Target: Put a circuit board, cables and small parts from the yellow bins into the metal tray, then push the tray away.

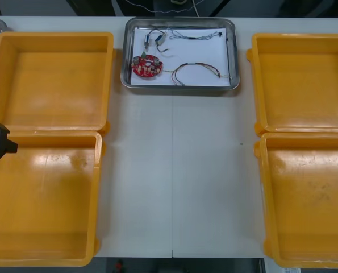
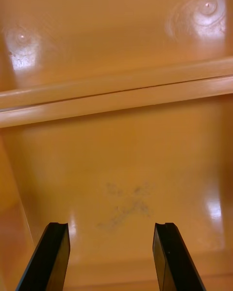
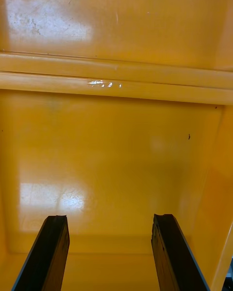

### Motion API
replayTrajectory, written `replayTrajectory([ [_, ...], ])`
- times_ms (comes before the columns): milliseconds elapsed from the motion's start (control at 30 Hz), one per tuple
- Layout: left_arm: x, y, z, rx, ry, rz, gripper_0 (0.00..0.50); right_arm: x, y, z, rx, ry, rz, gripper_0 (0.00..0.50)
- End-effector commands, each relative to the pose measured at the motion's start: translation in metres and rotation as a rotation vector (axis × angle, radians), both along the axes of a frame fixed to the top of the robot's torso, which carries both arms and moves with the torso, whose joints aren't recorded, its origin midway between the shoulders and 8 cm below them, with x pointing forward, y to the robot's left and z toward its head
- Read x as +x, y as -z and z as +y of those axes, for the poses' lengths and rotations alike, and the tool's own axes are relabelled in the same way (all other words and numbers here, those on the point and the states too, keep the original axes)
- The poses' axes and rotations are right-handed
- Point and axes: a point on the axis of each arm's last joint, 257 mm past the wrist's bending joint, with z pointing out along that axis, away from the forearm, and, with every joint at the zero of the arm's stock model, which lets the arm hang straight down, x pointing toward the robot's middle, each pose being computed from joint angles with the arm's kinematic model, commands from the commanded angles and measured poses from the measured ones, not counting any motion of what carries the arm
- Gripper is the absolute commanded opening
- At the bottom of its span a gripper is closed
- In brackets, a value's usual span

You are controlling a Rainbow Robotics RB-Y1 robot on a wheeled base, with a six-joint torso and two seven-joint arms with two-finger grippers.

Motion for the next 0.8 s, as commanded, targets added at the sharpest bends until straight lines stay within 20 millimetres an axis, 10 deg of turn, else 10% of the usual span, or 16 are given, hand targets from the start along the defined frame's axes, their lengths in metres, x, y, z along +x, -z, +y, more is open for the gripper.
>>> replayTrajectory([
  [33, -0.0039, -0.0129, 0.0127, 0.071, 0.038, -0.020, 0.500, -0.0055, -0.0078, -0.0181, -0.008, 0.055, -0.002, 0.500],
  [800, -0.0039, -0.0129, 0.0127, 0.071, 0.038, -0.020, 0.500, -0.0076, -0.0037, -0.0182, -0.012, 0.055, 0.010, 0.500],
])
